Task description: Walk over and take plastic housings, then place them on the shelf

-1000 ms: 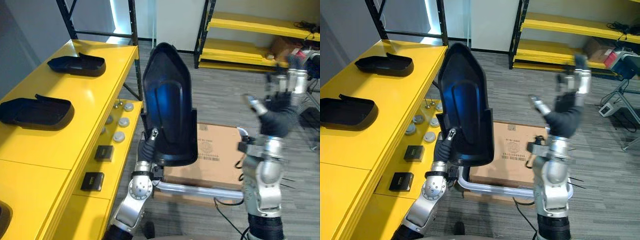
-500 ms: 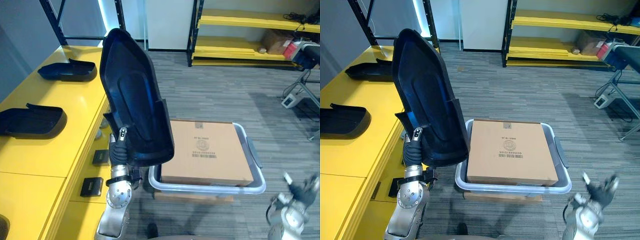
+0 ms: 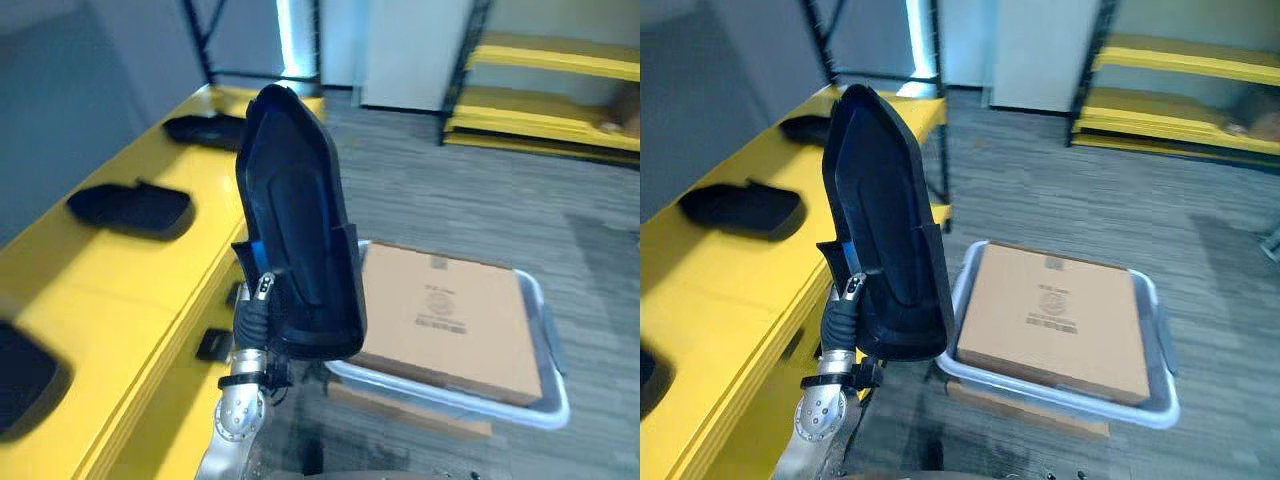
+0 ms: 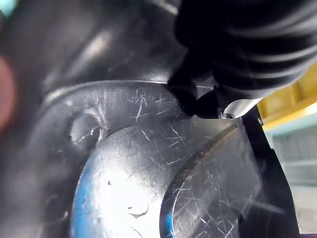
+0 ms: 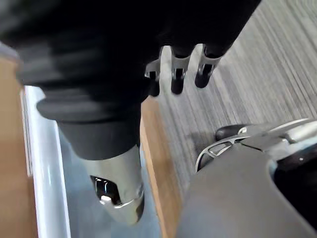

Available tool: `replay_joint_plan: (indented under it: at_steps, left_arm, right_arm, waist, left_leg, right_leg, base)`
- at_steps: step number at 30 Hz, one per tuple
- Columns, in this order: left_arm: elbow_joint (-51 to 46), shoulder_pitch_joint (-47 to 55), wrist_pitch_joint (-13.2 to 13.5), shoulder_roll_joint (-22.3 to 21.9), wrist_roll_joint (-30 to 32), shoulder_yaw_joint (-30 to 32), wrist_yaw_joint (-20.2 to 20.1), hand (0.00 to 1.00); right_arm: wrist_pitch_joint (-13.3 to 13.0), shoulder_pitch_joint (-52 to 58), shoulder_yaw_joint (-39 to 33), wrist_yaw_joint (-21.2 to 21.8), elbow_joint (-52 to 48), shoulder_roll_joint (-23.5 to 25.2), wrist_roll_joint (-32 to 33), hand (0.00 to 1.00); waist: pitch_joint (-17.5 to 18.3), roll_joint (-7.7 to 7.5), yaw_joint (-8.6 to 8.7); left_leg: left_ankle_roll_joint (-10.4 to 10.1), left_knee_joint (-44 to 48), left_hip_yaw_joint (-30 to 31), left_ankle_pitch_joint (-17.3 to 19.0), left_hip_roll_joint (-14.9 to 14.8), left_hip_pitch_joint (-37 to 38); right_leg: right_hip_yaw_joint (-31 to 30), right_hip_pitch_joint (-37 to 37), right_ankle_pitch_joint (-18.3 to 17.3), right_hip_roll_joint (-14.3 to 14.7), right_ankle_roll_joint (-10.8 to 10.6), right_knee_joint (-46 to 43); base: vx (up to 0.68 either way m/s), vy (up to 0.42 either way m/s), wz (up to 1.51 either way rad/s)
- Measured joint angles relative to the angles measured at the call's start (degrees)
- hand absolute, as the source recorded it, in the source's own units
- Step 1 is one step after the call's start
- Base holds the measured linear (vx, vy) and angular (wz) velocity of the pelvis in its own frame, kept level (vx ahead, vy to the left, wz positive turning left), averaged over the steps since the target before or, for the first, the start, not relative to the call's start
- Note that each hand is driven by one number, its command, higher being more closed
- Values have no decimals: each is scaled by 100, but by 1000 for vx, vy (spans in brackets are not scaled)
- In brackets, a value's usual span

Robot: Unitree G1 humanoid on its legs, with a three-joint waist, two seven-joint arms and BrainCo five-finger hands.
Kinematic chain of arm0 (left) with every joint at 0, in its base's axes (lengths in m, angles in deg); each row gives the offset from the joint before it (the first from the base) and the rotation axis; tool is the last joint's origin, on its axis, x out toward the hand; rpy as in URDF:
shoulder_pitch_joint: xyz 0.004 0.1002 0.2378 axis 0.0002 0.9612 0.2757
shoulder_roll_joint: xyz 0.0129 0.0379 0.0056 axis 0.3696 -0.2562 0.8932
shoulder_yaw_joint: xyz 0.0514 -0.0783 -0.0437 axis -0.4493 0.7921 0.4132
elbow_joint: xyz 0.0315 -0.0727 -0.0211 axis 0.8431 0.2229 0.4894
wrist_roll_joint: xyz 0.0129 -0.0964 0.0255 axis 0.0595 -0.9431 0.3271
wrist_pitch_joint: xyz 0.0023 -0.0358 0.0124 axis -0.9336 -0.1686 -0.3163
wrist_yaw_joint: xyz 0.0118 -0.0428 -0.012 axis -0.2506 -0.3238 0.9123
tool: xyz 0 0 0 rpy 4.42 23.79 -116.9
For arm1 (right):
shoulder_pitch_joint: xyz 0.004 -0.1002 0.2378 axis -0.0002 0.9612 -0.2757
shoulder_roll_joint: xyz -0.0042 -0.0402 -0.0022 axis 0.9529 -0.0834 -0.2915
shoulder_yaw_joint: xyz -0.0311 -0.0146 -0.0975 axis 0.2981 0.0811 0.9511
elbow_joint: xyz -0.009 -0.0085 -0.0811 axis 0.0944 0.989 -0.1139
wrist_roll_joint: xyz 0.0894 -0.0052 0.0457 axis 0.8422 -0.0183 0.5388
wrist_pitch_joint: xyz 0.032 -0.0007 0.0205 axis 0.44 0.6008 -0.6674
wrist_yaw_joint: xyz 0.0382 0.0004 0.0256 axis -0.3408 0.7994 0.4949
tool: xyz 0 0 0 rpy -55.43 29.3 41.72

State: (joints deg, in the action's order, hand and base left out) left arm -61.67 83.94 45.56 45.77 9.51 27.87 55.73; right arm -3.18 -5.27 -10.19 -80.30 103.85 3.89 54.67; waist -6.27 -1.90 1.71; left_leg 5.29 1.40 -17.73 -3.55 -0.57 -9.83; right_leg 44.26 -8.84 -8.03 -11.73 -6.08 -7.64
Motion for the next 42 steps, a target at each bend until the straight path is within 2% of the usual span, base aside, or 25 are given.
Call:
replay_joint_plan:
  at_steps: [2, 4, 5, 8, 10, 11, 12, 14, 17, 18, 20, 21, 22, 23, 25, 29, 34, 35, 36, 37, 38, 39, 40, 41, 42]
  left_arm:
    - [5, -76, 3, -15, -14, -67, 11, 100]
    - [5, -257, 66, 11, -68, -120, 9, 100]
    - [5, -371, 109, 2, -132, -191, 13, 100]
    - [27, -651, 176, 0, -182, -422, 41, 100]
    - [132, -745, 218, -15, -161, -491, 120, 100]
    - [234, -800, 218, -13, -151, -572, 169, 100]
    - [283, -823, 219, 3, -80, -602, 256, 100]
    - [424, -818, 227, 9, 145, -582, 520, 100]
    - [494, -823, 227, 13, 260, -591, 665, 100]
    - [524, -832, 249, 21, 301, -606, 666, 100]
    - [603, -815, 283, 32, 294, -585, 687, 100]
    - [630, -759, 289, 84, 291, -563, 731, 100]
    - [694, -656, 302, 66, 289, -516, 749, 100]
    - [673, -544, 301, 40, 289, -476, 749, 100]
    - [659, -235, 348, 10, 278, -376, 741, 100]
    - [673, -40, 346, -2, 245, -242, 614, 100]
    - [668, -46, 330, -69, 208, -22, 486, 100]
    - [667, -75, 322, -69, 196, 97, 488, 100]
    - [666, -92, 321, -76, 178, 149, 494, 100]
    - [672, -108, 323, -115, 165, 234, 511, 100]
    - [676, -103, 323, -151, 151, 318, 521, 100]
    - [679, -100, 323, -157, 121, 358, 528, 100]
    - [682, -86, 326, -118, 22, 469, 536, 100]
    - [684, -92, 328, -91, -30, 559, 568, 100]
    - [692, -96, 328, -51, -81, 561, 576, 100]
  right_arm:
    - [27, -38, 217, -4, -93, -2, -69, 0]
    - [43, -108, 419, -5, -284, 18, -125, 0]
    - [48, -223, 468, -6, -313, 56, -147, 0]
    - [73, -523, 575, -10, -170, 224, -180, 0]
    - [142, -628, 586, -7, -105, 229, -218, 0]
    - [150, -632, 577, -13, -107, 200, -249, 0]
    - [146, -642, 574, -14, -109, 177, -281, 0]
    - [134, -661, 572, -34, -100, 104, -288, 0]
    - [100, -634, 562, -119, -105, 81, -283, 0]
    - [67, -580, 559, -139, -59, 27, -215, 0]
    - [48, -548, 545, -142, 6, 8, -145, 0]
    - [48, -539, 553, -152, 87, 20, -112, 0]
    - [68, -541, 554, -144, 140, 43, -113, 0]
    - [68, -539, 556, -140, 112, 37, -115, 0]
    - [50, -562, 598, -137, -9, 3, -119, 0]
    - [55, -475, 668, -137, -164, 67, -126, 0]
    - [33, -230, 619, -148, -187, 117, -143, 0]
    - [16, -188, 564, -150, -178, 143, -141, 0]
    - [4, -188, 553, -154, -182, 144, -141, 0]
    - [-7, -212, 553, -153, -155, 73, -157, 0]
    - [9, -289, 547, -155, -74, 4, -166, 0]
    - [18, -342, 546, -164, -22, -20, -170, 0]
    - [33, -439, 558, -200, 123, -34, -173, 0]
    - [47, -484, 571, -228, 195, -18, -174, 0]
    - [44, -495, 576, -236, 229, -17, -172, 0]
  waist:
    - [4, -74, 24]
    - [20, -88, 12]
    - [29, -91, -73]
    - [50, -113, -109]
    - [87, -46, -140]
    - [136, 37, -90]
    - [164, 71, -51]
    - [162, 81, -18]
    - [159, 95, 109]
    - [161, 90, 133]
    - [170, 69, 94]
    - [218, -46, 42]
    - [249, -48, -7]
    - [281, 0, -48]
    - [373, 149, -286]
    - [367, 51, -261]
    - [334, -54, -254]
    - [306, -96, -201]
    - [292, -112, -173]
    - [266, -97, -91]
    - [234, 14, -116]
    - [205, 43, -118]
    - [209, 75, -123]
    - [207, 53, -100]
    - [197, 25, -82]
  left_leg:
    - [129, 488, -1588, 491, -310, 76]
    - [142, 800, -2163, 749, -386, 114]
    - [154, 910, -1982, 827, -276, 80]
    - [256, 1198, -1578, 1203, 34, -28]
    - [320, 1264, -1378, 1326, 146, -35]
    - [327, 1264, -1139, 1362, 198, 13]
    - [335, 1230, -957, 1355, 212, 43]
    - [321, 972, -537, 1235, 259, 340]
    - [266, 836, 106, 1112, 294, 545]
    - [152, 830, 580, 1034, 346, 608]
    - [102, 809, 823, 1004, 428, 700]
    - [66, 740, 1000, 982, 590, 808]
    - [14, 683, 1147, 950, 658, 929]
    - [-48, 641, 1116, 913, 626, 968]
    - [-217, 616, 955, 955, 390, 960]
    - [-476, 470, 822, 906, 172, 1005]
    - [-570, 485, 1016, 918, 171, 934]
    - [-648, 718, 540, 1299, -13, 769]
    - [-736, 927, 127, 1387, -174, 652]
    - [-759, 1217, -692, 1416, -552, 487]
    - [-629, 1466, -1256, 1383, -792, 383]
    - [-595, 1593, -1360, 1400, -845, 325]
    - [-447, 2082, -1265, 1489, -893, 112]
    - [-222, 2942, -1113, 1756, -1120, -193]
    - [-219, 3285, -1016, 1862, -1256, -268]
  right_leg:
    - [567, -237, -36, -160, -55, -199]
    - [920, -404, -52, -309, -80, -316]
    - [986, -450, -66, -399, -92, -334]
    - [1078, -714, -117, -556, -152, -303]
    - [1070, -678, -113, -796, -107, -852]
    - [832, -526, -137, -1014, 234, -1563]
    - [226, -271, -328, -988, 285, -1985]
    - [-1108, 316, -894, -541, 295, -2313]
    - [-2104, 885, -1206, 24, 408, -2240]
    - [-2734, 1229, -1242, 282, 350, -2007]
    - [-2911, 1323, -1137, 309, 288, -1694]
    - [-2917, 1341, -607, 167, 345, -1273]
    - [-2927, 1300, -364, 60, 189, -1241]
    - [-2873, 1222, -336, 88, 215, -1139]
    - [-2868, 984, -141, 372, 326, -597]
    - [-2828, 789, 101, 627, 488, -135]
    - [-2548, 599, 131, 639, 499, -5]
    - [-2308, 593, 140, 547, 483, -6]
    - [-2156, 597, 145, 501, 475, -5]
    - [-1909, 654, 135, 455, 459, -9]
    - [-1792, 725, 76, 374, 403, -56]
    - [-1776, 735, 41, 337, 373, -80]
    - [-1772, 772, 46, 214, 335, -109]
    - [-1811, 768, 106, 77, 242, -131]
    - [-1852, 761, 157, -17, 161, -138]
  base:
    - [95, 114, 151]
    - [172, 119, 106]
    - [192, 152, 82]
    - [150, 150, 74]
    - [148, 159, 66]
    - [201, 176, 81]
    - [217, 126, 94]
    - [239, 75, 93]
    - [217, -7, 136]
    - [139, -37, 166]
    - [176, -58, 135]
    - [219, -112, 119]
    - [185, -106, 100]
    - [151, -139, 42]
    - [73, -107, -17]
    - [26, -134, -10]
    - [-23, -53, 28]
    - [-40, 15, 87]
    - [-59, 26, 116]
    - [-93, 127, 107]
    - [-84, 171, 91]
    - [-65, 298, 49]
    - [15, 298, 8]
    - [48, 308, -7]
    - [83, 336, -27]
